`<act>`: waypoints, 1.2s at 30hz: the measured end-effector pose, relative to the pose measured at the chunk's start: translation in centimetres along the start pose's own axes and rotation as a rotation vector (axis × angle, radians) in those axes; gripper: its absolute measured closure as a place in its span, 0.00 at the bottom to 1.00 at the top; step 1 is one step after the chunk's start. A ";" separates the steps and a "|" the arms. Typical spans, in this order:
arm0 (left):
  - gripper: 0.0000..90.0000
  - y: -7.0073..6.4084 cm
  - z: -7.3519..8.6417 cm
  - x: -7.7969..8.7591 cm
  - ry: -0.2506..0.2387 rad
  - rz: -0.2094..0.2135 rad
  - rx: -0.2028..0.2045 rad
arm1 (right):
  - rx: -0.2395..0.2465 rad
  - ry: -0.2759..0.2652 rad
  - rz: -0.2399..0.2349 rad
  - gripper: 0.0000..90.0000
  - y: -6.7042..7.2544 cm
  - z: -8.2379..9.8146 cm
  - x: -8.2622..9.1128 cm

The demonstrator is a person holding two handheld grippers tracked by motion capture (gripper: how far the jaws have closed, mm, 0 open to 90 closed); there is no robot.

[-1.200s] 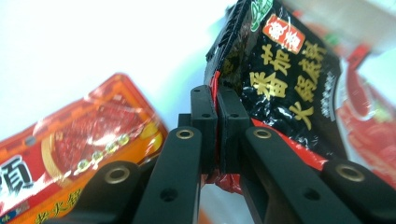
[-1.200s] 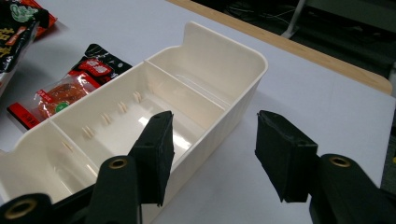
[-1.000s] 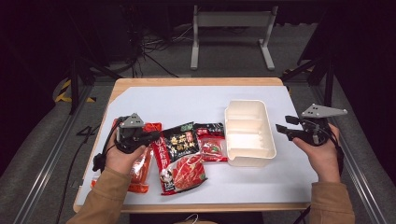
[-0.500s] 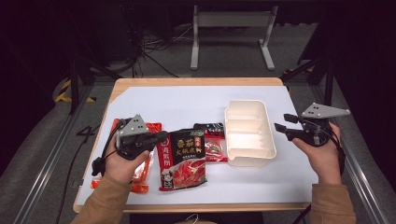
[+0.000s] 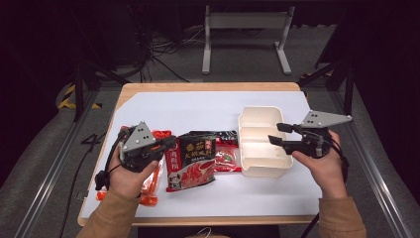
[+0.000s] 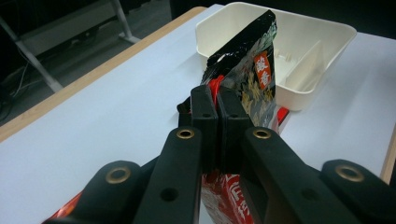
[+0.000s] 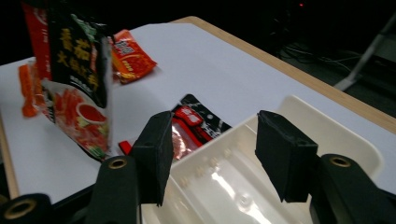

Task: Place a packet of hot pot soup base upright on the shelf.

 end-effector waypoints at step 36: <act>0.98 -4.3 -1.8 0.2 -0.062 0.074 -0.161 | 0.078 0.011 -0.314 0.48 9.4 -3.7 -6.8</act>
Point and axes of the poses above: each handheld gripper's, and its own axes: x roughly backward along the jaws, z roughly out of its underside, y roughly to its left, the point moved 6 cm from there along -x, roughly forward along the jaws, and after that the axes turned 9 degrees about y, right-handed, at the moved point
